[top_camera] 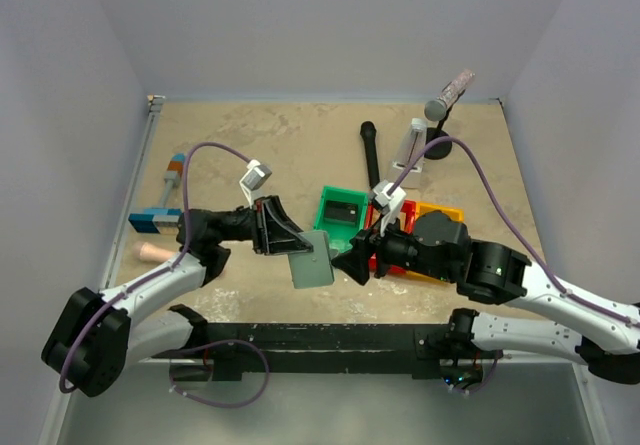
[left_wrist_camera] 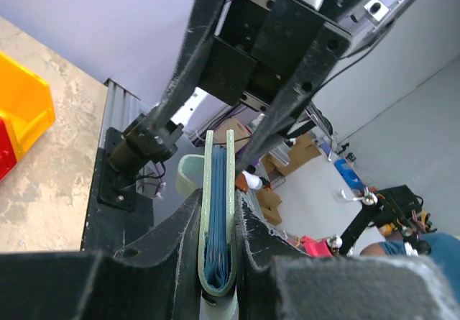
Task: Take the credit cards out of the card holder
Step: Open the card holder.
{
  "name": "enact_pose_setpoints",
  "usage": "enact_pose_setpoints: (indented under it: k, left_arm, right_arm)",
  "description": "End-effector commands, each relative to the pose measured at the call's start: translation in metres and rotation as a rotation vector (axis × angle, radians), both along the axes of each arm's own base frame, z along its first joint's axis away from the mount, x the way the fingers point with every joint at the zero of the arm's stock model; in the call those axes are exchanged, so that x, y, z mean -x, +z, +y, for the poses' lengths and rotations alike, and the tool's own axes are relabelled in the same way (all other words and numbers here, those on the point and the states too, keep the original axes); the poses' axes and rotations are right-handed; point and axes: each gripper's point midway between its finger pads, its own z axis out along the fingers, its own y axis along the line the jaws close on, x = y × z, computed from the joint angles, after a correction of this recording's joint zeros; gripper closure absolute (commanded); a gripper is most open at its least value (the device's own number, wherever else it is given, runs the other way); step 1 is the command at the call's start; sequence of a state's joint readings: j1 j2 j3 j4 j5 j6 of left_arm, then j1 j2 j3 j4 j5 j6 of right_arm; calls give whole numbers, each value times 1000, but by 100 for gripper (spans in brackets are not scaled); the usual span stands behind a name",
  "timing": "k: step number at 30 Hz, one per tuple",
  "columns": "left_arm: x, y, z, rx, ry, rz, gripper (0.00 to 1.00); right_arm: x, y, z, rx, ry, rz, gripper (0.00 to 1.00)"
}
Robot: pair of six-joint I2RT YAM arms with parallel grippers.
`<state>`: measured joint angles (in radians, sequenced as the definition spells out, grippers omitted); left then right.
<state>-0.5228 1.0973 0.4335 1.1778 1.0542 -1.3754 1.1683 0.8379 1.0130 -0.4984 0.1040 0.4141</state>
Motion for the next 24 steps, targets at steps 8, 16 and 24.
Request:
enact_pose_setpoints:
  k: [8, 16, 24]
  left_arm:
    - [42, 50, 22, 192, -50, -362, 100]
    - [59, 56, 30, 203, -72, -424, 100]
    - [68, 54, 34, 188, -102, -449, 100]
  right_arm:
    - [-1, 16, -3, -86, -7, -3, 35]
    - [-17, 13, -12, -75, -78, 23, 37]
    - [-20, 32, -23, -141, -104, -4, 37]
